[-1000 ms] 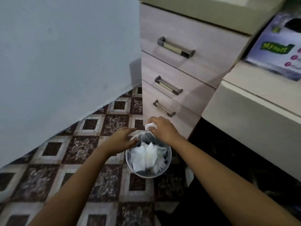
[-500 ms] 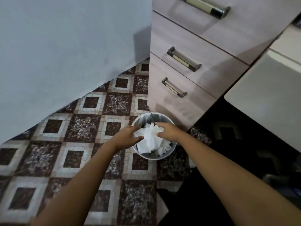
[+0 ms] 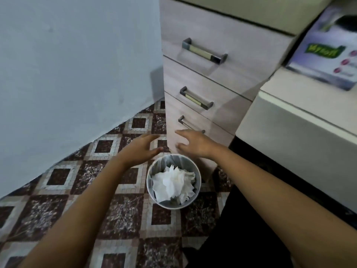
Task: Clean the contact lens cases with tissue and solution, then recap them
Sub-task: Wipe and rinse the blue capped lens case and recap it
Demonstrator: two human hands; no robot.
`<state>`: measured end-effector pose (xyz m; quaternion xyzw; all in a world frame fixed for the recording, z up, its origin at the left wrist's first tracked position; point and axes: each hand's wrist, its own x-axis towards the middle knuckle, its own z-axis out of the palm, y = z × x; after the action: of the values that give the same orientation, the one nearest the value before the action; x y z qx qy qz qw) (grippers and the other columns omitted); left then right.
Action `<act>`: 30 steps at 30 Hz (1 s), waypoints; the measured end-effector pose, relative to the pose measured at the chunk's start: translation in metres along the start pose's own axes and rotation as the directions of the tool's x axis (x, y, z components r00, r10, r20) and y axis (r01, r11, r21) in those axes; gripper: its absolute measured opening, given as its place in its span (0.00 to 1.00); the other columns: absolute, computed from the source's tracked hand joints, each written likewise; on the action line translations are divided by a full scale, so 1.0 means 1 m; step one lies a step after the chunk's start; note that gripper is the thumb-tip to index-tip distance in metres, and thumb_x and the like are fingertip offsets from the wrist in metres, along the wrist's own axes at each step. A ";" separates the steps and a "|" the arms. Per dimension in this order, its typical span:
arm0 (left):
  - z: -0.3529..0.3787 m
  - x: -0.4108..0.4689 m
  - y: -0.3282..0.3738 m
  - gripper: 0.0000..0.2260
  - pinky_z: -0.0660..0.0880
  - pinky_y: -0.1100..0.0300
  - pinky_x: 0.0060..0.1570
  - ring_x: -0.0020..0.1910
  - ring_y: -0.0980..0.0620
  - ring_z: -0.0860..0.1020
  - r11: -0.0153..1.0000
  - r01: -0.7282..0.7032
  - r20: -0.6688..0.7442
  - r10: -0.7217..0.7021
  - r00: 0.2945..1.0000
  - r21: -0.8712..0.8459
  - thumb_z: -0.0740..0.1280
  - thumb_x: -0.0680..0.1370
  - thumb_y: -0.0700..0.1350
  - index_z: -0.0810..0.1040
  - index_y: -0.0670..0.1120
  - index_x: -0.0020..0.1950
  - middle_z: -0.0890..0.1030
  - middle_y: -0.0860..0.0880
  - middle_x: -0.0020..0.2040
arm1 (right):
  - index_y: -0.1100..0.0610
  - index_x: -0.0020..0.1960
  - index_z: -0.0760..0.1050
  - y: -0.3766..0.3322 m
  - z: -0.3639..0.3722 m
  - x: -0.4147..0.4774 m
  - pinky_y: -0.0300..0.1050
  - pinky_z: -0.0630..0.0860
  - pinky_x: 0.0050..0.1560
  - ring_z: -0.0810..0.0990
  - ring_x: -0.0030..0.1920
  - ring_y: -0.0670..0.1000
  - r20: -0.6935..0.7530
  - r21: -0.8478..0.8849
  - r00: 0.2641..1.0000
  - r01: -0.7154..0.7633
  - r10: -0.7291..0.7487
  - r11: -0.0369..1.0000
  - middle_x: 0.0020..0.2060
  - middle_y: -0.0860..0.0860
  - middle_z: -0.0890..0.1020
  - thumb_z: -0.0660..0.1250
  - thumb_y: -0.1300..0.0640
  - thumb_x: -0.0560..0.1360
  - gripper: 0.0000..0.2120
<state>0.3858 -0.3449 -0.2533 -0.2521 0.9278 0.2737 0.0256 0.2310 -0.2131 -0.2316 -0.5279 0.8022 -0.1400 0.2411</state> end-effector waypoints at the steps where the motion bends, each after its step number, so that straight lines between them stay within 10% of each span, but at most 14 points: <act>1: -0.012 0.002 0.008 0.24 0.69 0.55 0.62 0.63 0.49 0.73 1.000 -0.019 -0.022 0.019 1.000 0.011 0.63 0.77 0.54 0.66 0.47 0.71 0.71 0.45 0.68 | 0.57 0.74 0.59 -0.005 -0.014 -0.001 0.42 0.56 0.70 0.60 0.73 0.51 -0.031 -0.028 0.999 0.028 -0.029 0.999 0.73 0.53 0.63 0.60 0.51 0.78 0.27; 15: -0.138 0.003 0.144 0.28 0.59 0.63 0.63 0.70 0.51 0.65 0.937 -0.302 -0.325 0.345 0.881 0.176 0.64 0.75 0.58 0.65 0.49 0.72 0.66 0.48 0.72 | 0.55 0.73 0.60 -0.045 -0.174 -0.090 0.43 0.59 0.69 0.62 0.71 0.51 -0.423 -0.183 0.885 0.125 -0.193 0.975 0.72 0.53 0.64 0.60 0.49 0.78 0.26; 30: -0.098 0.013 0.362 0.30 0.65 0.59 0.65 0.66 0.55 0.68 0.692 -0.704 -0.231 0.719 0.655 0.159 0.62 0.72 0.64 0.68 0.51 0.70 0.70 0.53 0.68 | 0.53 0.73 0.61 0.059 -0.245 -0.277 0.38 0.59 0.65 0.64 0.70 0.48 -0.670 -0.164 0.740 -0.228 0.061 0.960 0.71 0.49 0.65 0.61 0.51 0.78 0.25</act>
<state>0.2089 -0.1399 0.0063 0.0966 0.9534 0.1983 -0.2059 0.1443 0.0569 0.0136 -0.4049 0.8850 -0.2014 -0.1109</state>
